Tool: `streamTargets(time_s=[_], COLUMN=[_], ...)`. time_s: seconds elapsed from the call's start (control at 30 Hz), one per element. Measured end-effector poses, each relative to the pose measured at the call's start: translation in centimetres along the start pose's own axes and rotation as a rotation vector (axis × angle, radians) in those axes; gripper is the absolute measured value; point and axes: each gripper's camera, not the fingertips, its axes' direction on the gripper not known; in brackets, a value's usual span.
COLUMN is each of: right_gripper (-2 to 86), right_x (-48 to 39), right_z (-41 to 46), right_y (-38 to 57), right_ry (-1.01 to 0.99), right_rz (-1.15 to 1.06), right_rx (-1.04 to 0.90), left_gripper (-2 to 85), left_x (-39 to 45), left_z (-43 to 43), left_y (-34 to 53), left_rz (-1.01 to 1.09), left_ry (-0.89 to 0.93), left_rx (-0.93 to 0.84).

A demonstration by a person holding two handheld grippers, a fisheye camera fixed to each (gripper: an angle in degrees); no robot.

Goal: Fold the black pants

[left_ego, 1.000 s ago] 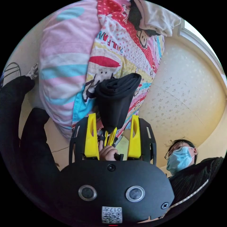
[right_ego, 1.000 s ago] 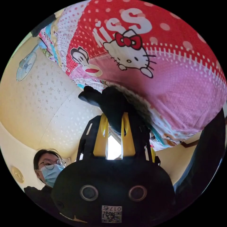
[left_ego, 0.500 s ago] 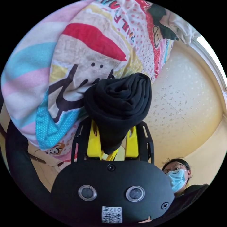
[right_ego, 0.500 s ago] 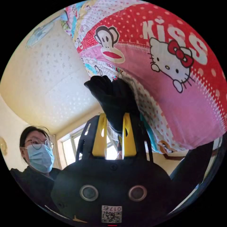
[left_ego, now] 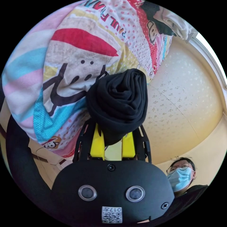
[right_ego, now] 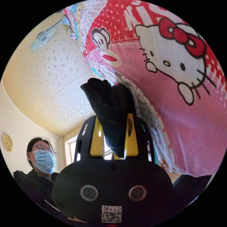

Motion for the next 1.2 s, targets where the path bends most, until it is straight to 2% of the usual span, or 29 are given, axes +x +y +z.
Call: streamTargets(time_s=[0.17, 0.37, 0.5, 0.6, 0.77, 0.9, 1.0, 1.07, 1.13, 1.2], right_gripper=[12.6, 11.9, 11.7, 11.7, 11.6, 11.6, 11.8, 12.0, 12.5, 12.5], right_x=[-2.1, -8.1, -11.5, -13.5, -18.6, -24.0, -25.8, -25.4, -23.2, -17.6], right_z=[-0.9, -0.8, 3.2, 8.9, 22.0, 34.6, 41.3, 44.2, 46.4, 48.1], right_y=[0.6, 5.5, 8.4, 9.5, 12.0, 15.4, 16.5, 15.9, 14.1, 10.3], right_ry=[-0.041, 0.036, 0.112, 0.117, 0.021, -0.125, -0.216, -0.244, -0.217, -0.061], right_rz=[0.112, 0.189, 0.222, 0.213, 0.098, -0.076, -0.208, -0.286, -0.324, -0.331], right_rx=[-0.013, -0.105, -0.237, -0.370, -0.637, -0.902, -1.008, -1.026, -1.040, -1.012], left_gripper=[10.0, 9.3, 9.2, 9.1, 9.1, 9.4, 9.9, 10.4, 11.3, 12.6], left_x=[3.6, 7.6, 11.1, 15.3, 25.3, 34.9, 40.1, 41.2, 38.9, 34.4], left_z=[-1.5, -9.8, -17.6, -22.9, -30.3, -36.9, -40.7, -41.9, -42.4, -42.2], left_y=[1.2, 4.4, 5.3, 4.9, 2.2, -1.3, -3.9, -6.5, -12.5, -18.1], left_rz=[0.015, -0.112, -0.194, -0.167, 0.061, 0.368, 0.586, 0.685, 0.703, 0.682], left_ry=[-0.024, 0.005, 0.062, 0.141, 0.331, 0.503, 0.540, 0.547, 0.536, 0.508], left_rx=[-0.042, -0.089, -0.052, 0.010, 0.103, 0.162, 0.232, 0.267, 0.300, 0.351])
